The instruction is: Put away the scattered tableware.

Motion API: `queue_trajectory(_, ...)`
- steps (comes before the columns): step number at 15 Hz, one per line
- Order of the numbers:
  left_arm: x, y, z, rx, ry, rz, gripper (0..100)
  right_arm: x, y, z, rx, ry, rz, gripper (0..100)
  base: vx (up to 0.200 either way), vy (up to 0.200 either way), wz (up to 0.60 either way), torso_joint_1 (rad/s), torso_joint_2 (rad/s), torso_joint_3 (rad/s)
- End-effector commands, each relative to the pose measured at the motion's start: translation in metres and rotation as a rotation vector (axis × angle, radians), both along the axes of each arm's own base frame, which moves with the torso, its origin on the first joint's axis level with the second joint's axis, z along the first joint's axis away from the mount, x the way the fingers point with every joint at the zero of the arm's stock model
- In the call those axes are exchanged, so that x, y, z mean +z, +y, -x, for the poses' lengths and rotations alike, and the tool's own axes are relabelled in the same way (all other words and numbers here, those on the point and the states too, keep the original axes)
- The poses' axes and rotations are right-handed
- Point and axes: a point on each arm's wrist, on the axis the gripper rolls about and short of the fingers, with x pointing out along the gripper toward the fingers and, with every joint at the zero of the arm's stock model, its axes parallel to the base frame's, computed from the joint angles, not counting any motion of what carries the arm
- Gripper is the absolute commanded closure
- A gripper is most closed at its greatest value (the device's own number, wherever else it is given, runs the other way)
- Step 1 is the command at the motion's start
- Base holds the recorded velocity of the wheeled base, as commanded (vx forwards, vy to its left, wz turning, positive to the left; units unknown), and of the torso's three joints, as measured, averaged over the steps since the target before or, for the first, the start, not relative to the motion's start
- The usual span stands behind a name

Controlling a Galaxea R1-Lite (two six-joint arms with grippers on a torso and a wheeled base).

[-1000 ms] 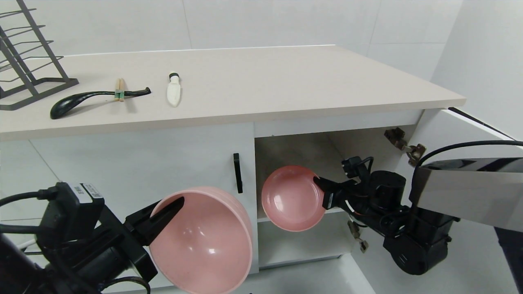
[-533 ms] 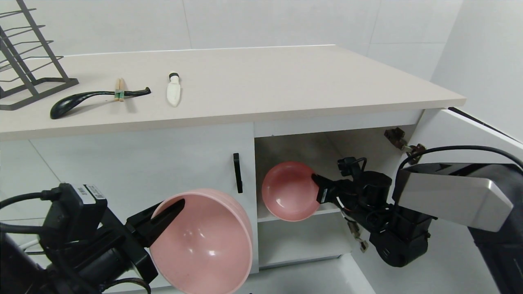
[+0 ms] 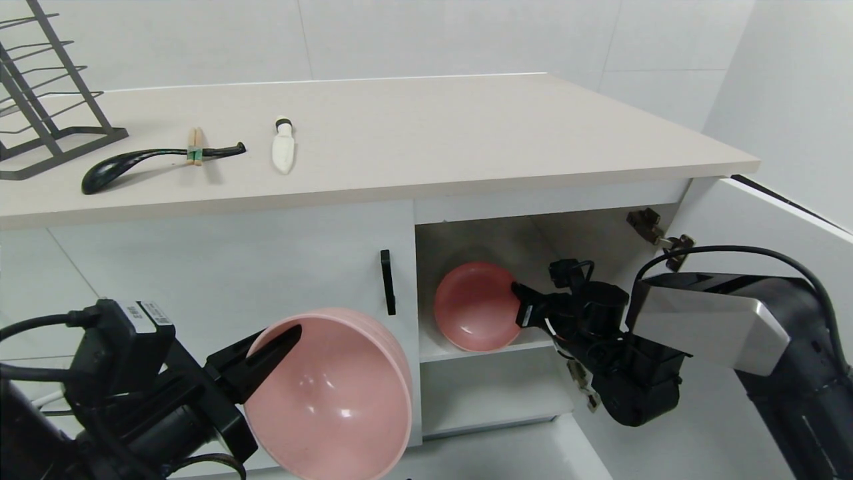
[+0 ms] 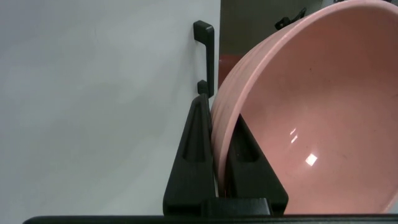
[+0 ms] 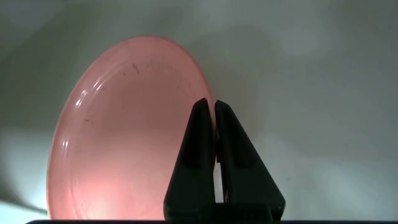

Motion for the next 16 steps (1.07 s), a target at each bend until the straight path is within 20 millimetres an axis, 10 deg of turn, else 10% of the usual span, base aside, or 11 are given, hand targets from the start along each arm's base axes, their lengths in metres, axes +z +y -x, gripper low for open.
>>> queue_trajectory(1, 0.0, 0.0, 0.0, -0.002, 0.002, 0.0, 100, -0.007, -0.002, -0.007, -0.011, -0.006, -0.002, 100, 0.0, 0.0, 0.0, 0.0, 0.0, 0.0)
queue_trajectory(15, -0.001, -0.001, 0.001, -0.008, 0.011, -0.008, 100, -0.019, -0.01, -0.036, -0.126, -0.031, -0.001, 100, 0.0, 0.0, 0.0, 0.0, 0.0, 0.0)
queue_trajectory(16, -0.001, -0.001, 0.001, -0.008, 0.011, -0.008, 100, -0.02, -0.01, -0.038, -0.136, -0.036, 0.0, 0, 0.0, 0.0, 0.0, 0.0, 0.0, 0.0)
